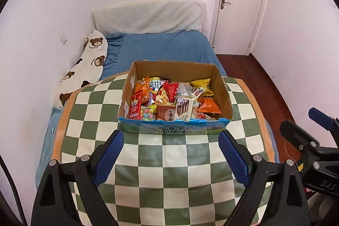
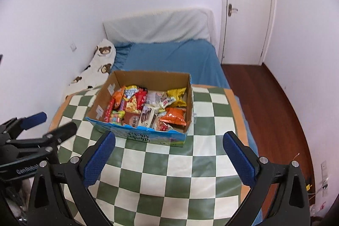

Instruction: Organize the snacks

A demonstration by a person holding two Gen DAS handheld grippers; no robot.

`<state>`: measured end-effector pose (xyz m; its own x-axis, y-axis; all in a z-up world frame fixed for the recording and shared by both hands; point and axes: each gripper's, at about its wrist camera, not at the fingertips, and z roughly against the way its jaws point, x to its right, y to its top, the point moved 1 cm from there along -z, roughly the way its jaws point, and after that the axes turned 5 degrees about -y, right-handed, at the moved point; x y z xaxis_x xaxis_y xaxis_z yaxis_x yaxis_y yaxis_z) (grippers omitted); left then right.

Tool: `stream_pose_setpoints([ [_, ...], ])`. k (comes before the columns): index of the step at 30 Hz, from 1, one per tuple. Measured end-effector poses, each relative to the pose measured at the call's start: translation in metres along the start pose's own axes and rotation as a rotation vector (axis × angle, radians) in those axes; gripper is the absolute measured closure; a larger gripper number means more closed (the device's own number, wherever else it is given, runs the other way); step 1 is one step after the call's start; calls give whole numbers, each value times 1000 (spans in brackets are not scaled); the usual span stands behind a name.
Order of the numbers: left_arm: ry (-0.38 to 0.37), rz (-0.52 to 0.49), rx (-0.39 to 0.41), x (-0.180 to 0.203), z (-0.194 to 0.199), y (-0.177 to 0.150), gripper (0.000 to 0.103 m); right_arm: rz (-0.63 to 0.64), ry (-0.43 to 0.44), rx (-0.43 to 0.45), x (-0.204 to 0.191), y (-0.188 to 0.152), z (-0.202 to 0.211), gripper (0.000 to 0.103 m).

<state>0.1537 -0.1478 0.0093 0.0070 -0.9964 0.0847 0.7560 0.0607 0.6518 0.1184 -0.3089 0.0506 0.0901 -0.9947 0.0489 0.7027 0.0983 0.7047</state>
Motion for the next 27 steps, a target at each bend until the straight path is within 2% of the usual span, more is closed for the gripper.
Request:
stream_pose_setpoints([
  [4,25,-6,54,1,28,-8,12,1,8,40,-5,-3,31,0],
  [12,22,14,76,-3,55,-21,12,25,-6,102,-14,-6,69,0],
  [20,32,26,100,-8,66,-24,12,31,-14,104,-19,-12,80,0],
  [23,41,29,110,-10,67,-24,0,25,-18,102,-18,-12,79,0],
  [27,46,26,116,-11,64,-24,0,22,-29,103,-18,-11,76,0],
])
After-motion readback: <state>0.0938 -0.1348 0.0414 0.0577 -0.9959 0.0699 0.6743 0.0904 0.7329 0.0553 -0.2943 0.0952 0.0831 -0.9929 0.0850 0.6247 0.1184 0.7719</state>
